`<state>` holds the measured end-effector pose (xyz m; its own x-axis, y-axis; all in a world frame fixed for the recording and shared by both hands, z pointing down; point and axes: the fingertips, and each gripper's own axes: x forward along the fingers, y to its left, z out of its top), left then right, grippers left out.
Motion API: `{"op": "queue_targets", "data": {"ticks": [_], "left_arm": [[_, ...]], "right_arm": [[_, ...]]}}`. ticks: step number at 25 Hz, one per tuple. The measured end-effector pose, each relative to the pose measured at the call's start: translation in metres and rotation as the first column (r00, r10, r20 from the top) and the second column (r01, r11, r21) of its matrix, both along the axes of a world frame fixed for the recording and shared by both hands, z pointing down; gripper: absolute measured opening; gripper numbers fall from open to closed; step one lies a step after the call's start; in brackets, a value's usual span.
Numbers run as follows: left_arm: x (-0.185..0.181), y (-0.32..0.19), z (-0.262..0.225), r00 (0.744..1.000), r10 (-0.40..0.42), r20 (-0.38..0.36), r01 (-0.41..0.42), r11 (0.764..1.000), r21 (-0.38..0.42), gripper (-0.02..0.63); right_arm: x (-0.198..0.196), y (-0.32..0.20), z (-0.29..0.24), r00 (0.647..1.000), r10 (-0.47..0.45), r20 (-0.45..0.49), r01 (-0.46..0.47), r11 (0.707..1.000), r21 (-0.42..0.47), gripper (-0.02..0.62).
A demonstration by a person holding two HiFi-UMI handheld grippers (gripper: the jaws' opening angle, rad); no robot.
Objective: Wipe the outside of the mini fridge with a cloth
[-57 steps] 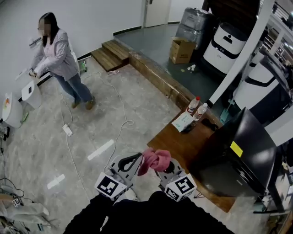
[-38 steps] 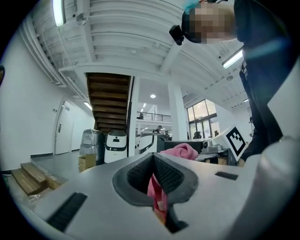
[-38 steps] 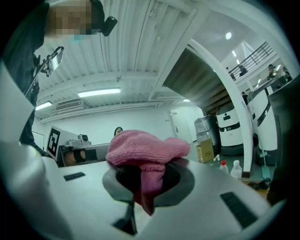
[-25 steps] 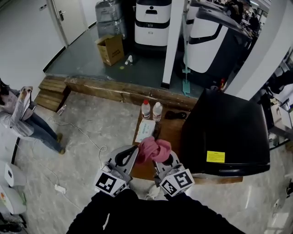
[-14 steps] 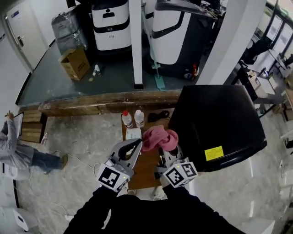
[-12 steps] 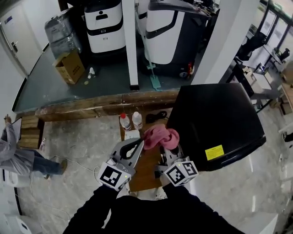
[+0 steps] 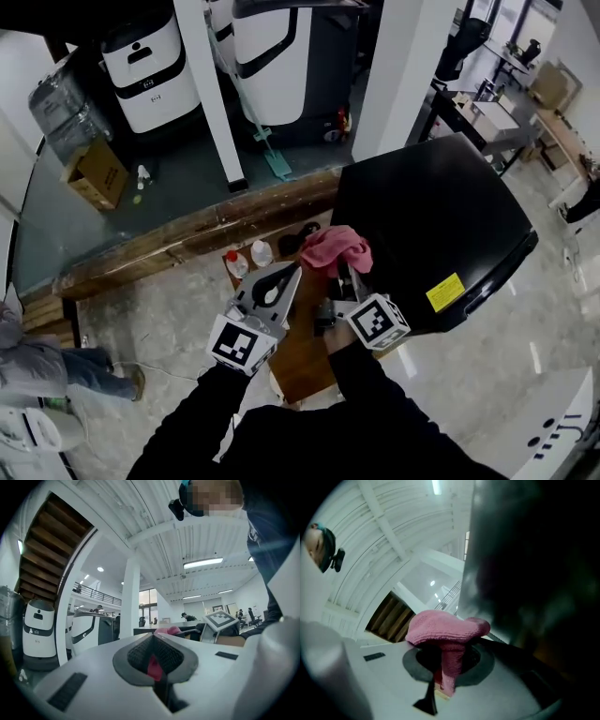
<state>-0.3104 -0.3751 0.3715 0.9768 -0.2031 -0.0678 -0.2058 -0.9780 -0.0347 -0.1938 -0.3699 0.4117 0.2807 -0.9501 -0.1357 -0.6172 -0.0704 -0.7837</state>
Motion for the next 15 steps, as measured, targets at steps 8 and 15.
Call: {"op": "queue_targets", "data": {"ticks": [8,15], "left_arm": [[0.017,-0.016,0.003,0.998,0.055,0.004,-0.055,0.998,0.009,0.006],[0.031,-0.024,0.023,0.996,0.079,0.041,-0.079,0.997,0.000,0.006]], "right_arm": [[0.050,-0.003,0.040,0.895,0.164,0.414,-0.214,0.974,0.079,0.049],[0.060,-0.013,0.075,0.810,0.146,0.568,-0.266,0.955,0.135,0.051]]}}
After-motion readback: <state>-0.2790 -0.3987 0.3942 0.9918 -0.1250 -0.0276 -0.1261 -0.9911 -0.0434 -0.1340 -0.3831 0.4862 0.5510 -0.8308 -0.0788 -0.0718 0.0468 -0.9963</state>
